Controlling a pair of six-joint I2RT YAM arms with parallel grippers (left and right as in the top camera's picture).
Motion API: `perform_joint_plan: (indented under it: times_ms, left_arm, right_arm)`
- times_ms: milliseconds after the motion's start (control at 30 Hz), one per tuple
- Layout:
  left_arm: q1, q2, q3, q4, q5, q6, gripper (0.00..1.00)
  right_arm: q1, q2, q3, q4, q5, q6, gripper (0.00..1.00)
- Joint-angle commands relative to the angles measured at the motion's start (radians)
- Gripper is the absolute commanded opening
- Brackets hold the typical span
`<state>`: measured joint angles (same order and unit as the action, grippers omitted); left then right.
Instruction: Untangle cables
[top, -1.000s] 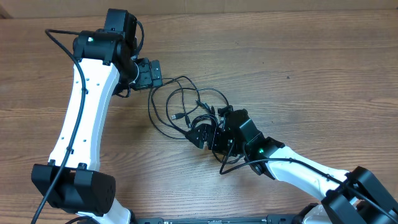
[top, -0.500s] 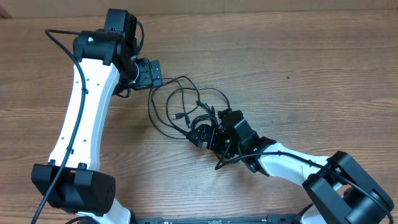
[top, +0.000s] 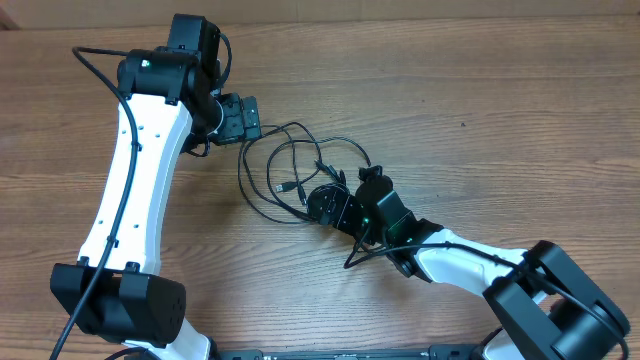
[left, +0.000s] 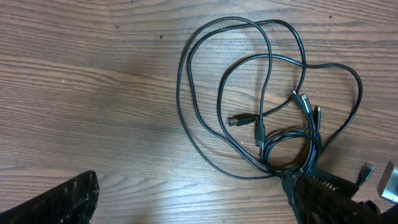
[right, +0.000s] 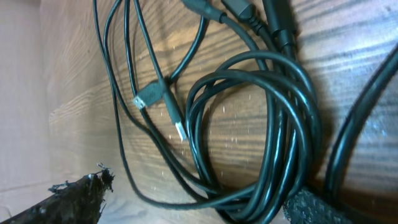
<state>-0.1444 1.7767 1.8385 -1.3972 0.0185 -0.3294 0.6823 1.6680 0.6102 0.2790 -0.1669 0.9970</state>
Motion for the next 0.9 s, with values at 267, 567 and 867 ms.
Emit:
perform_joint_plan:
  times_ms: [267,567,867]
  left_arm:
    - [-0.006,-0.011,-0.01,0.003,0.005,0.015,1.0]
    - [-0.006,-0.011,-0.01,0.003,0.004,0.015,1.0]
    - [-0.006,-0.011,-0.01,0.003,0.004,0.015,1.0]
  right_arm:
    - [0.004,0.09,0.013,0.08,0.01,0.002,0.74]
    - [0.004,0.09,0.013,0.093,0.063,0.002,0.46]
    - [0.004,0.09,0.013,0.095,0.062,-0.003,0.14]
